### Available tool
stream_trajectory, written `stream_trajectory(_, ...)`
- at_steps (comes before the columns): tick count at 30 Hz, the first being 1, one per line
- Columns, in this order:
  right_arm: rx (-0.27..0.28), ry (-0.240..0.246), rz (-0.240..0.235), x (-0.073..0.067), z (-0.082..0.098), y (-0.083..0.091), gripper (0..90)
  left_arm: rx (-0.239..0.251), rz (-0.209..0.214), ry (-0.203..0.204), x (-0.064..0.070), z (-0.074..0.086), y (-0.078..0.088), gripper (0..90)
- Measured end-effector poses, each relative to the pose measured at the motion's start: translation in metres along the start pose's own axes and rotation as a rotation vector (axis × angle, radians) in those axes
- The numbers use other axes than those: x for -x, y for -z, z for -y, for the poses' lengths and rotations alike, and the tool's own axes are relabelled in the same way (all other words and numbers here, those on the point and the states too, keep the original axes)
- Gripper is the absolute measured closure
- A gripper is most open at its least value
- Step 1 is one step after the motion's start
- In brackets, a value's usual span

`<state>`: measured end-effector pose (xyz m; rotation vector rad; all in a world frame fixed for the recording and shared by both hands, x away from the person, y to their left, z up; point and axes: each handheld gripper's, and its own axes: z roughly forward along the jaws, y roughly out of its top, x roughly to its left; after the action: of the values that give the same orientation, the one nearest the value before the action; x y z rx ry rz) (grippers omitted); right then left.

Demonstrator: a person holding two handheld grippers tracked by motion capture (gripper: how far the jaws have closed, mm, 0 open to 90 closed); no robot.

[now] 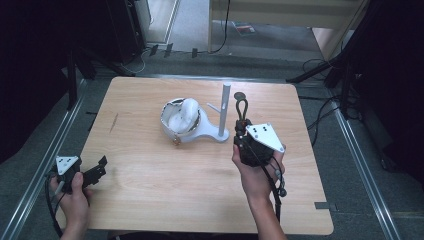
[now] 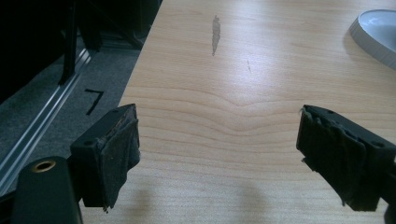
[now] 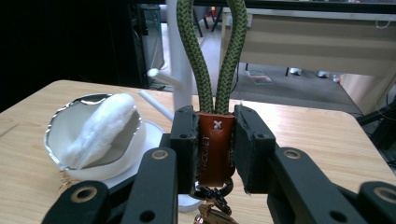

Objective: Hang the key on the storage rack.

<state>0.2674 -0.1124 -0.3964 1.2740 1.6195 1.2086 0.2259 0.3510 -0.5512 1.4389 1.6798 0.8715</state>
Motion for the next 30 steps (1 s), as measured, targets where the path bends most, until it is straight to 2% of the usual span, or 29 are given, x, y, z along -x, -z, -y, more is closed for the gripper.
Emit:
stream_trajectory(10,-0.016,0.024,-0.030,-0.018,0.007,-0.004,71.8,-0.001,0.001,0.002,0.000,0.000,0.000,13.9)
stream_trajectory(30,-0.074,0.024,-0.031,-0.026,0.019,-0.033,71.7,-0.004,0.005,0.006,-0.001,0.000,0.000,13.8)
